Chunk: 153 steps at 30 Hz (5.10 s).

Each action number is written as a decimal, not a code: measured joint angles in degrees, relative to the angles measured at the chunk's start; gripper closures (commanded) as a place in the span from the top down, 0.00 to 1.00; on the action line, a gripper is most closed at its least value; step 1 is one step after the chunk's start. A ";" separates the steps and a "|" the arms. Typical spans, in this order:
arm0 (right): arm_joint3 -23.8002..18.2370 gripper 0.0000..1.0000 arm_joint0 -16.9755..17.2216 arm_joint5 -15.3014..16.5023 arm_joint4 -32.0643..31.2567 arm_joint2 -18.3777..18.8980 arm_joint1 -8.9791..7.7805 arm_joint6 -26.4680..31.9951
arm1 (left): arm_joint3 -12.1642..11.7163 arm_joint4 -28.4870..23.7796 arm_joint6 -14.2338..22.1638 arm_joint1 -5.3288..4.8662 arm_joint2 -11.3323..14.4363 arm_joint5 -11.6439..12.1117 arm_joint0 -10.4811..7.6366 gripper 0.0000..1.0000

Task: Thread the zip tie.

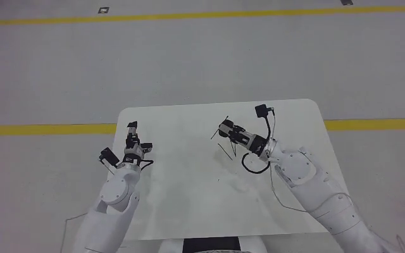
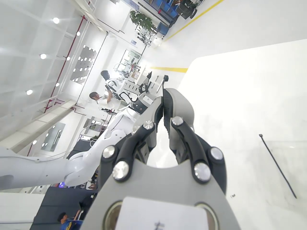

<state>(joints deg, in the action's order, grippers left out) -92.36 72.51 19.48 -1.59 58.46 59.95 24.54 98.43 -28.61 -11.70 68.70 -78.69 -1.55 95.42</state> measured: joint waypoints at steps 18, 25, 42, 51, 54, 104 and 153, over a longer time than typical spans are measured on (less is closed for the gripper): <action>1.08 0.00 1.57 0.00 1.20 -3.27 1.91 -6.89 | -2.86 -0.88 5.49 2.31 12.02 5.56 -4.95 1.00; 2.42 0.00 1.34 0.00 3.11 -3.94 2.37 -6.61 | -3.43 -1.99 7.40 2.45 12.65 6.66 -5.15 1.00; 3.75 0.00 2.72 0.00 13.90 -0.71 2.76 3.62 | -7.15 -1.47 38.18 0.83 11.09 17.14 -5.49 1.00; 5.47 0.00 3.11 0.00 21.14 0.77 3.51 8.22 | -8.94 -0.81 46.23 0.54 11.70 19.27 -6.45 1.00; 5.47 0.00 3.11 0.00 21.11 0.76 3.51 8.21 | -8.89 0.38 45.40 0.54 11.85 20.11 -6.61 1.00; 4.21 0.00 7.18 0.00 21.60 0.55 5.81 4.65 | -1.75 9.76 40.20 2.25 10.97 19.36 -5.58 0.42; 2.17 0.00 9.89 0.00 12.69 5.18 9.27 5.35 | -3.35 11.02 38.97 0.92 14.12 17.77 -7.57 0.10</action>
<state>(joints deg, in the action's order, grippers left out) -90.19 82.41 19.48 11.10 63.64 69.22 29.89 95.08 -17.59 27.27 69.62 -64.57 16.22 87.85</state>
